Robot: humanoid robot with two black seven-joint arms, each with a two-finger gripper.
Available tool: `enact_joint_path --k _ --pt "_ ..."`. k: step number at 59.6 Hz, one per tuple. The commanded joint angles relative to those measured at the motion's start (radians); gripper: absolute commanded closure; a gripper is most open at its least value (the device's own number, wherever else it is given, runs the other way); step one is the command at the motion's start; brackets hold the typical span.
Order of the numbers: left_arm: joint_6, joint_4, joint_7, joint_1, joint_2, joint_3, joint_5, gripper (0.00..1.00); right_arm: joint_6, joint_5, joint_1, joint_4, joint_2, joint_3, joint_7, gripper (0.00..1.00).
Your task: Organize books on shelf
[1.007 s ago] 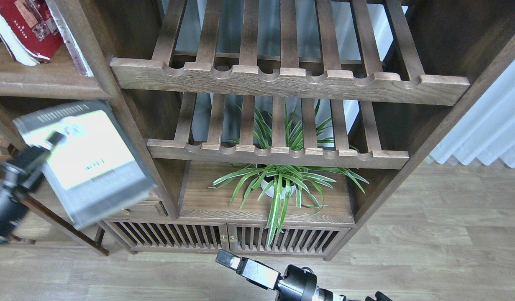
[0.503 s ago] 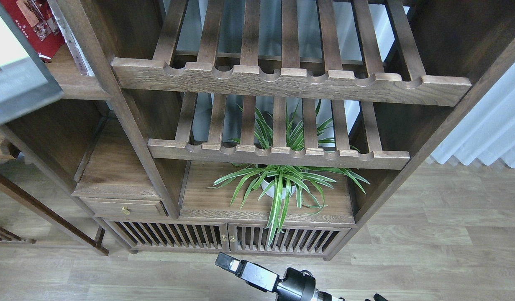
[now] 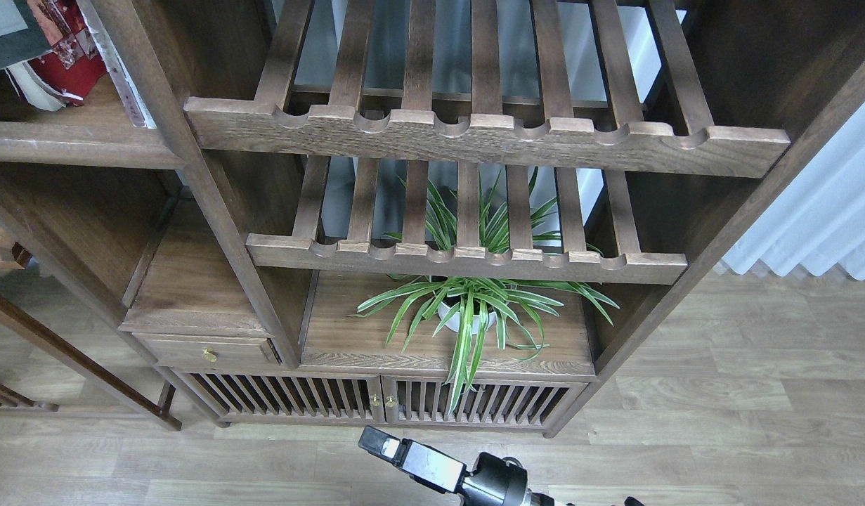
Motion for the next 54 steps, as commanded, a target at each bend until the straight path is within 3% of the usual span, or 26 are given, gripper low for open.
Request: enact_joint_path --k 1,33,54 --pt "0.000 0.064 0.016 -0.085 -0.010 0.020 0.082 0.93 0.000 0.000 0.000 0.000 0.001 0.000 0.000 0.08" --pt "0.000 0.273 0.044 -0.435 -0.206 0.276 0.220 0.92 0.000 0.002 0.000 0.000 0.001 0.003 0.008 0.08" --pt "0.000 0.309 0.051 -0.449 -0.232 0.313 0.221 0.92 0.000 0.002 0.000 0.000 0.001 0.003 0.009 0.08"
